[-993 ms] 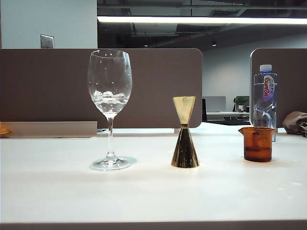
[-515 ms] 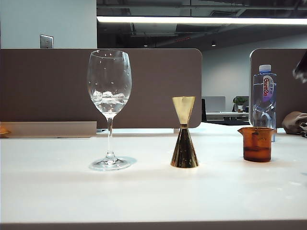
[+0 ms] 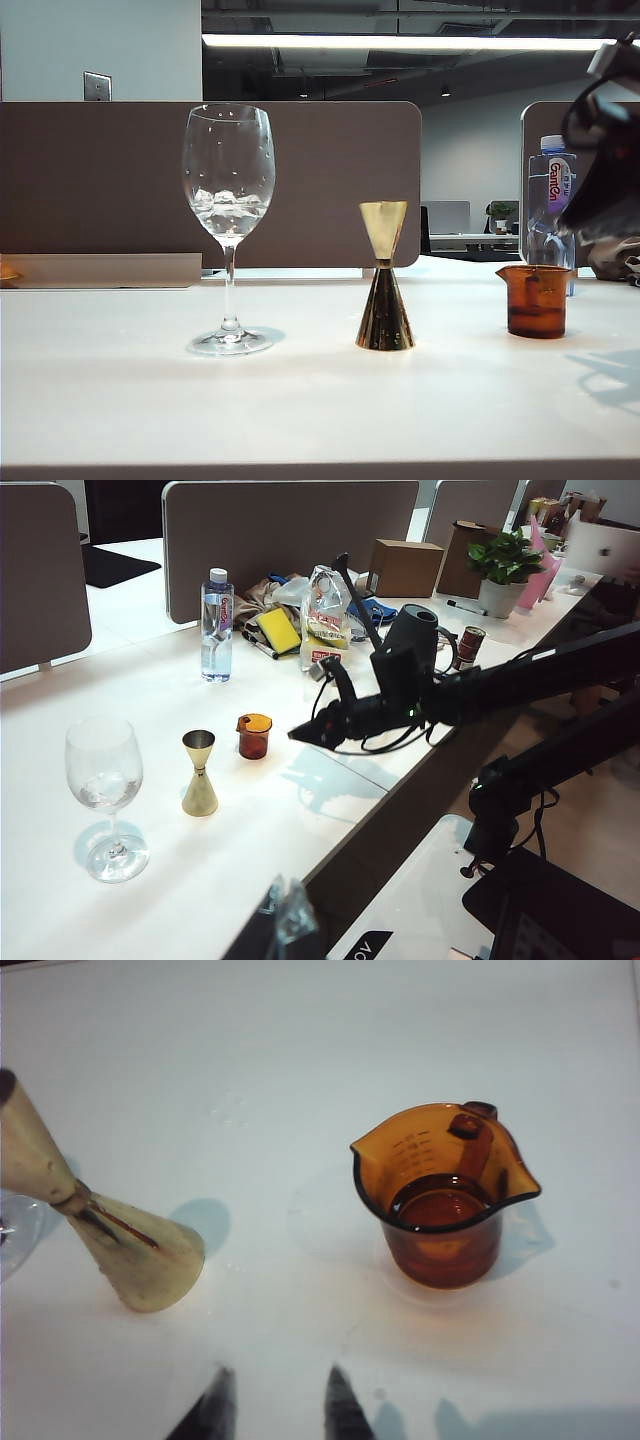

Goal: Pick up the small amber measuring cup and pour the water in it into the jigger, then pick up the jigger and pour the water in it into the wine glass.

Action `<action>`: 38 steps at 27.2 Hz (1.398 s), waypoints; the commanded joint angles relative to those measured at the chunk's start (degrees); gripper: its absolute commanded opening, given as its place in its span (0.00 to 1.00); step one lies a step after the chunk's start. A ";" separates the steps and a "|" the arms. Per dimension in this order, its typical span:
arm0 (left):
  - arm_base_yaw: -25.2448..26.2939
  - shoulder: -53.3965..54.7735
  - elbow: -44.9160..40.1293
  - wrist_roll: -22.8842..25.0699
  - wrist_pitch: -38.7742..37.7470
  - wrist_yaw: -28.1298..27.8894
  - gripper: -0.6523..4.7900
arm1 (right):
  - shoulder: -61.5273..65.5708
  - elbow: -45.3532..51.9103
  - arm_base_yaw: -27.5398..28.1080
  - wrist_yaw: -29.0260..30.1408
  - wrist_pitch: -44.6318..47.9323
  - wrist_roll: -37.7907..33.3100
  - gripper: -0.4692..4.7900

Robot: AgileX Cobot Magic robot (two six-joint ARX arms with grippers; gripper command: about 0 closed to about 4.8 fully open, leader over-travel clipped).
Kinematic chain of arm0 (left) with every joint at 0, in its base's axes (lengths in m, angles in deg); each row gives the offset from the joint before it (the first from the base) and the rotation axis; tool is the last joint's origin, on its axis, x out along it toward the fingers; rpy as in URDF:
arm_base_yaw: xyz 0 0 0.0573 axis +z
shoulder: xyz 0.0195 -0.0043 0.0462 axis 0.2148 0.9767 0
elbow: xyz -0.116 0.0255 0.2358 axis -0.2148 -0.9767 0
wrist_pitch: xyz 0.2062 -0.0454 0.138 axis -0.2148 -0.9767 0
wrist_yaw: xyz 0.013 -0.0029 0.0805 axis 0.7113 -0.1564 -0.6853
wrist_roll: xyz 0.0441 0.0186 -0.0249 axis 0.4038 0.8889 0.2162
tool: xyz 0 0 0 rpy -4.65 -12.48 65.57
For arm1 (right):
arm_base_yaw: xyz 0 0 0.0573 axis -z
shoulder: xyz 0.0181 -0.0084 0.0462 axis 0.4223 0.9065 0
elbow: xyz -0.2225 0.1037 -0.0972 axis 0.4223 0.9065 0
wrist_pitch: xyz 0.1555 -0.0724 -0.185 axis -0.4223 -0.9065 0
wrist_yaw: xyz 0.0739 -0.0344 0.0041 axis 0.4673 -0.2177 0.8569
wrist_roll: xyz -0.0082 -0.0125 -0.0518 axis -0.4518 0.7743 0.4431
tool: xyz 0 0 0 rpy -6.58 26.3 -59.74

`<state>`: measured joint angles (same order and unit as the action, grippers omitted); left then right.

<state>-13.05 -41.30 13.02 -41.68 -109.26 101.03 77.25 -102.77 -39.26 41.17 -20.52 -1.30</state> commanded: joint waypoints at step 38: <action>0.00 0.04 0.15 0.09 -0.31 0.00 0.12 | 42.10 -2.51 -6.12 -21.11 46.73 1.33 0.73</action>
<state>-13.03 -41.30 13.02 -41.68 -109.26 101.03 118.94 -104.60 -45.42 20.32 25.16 -0.12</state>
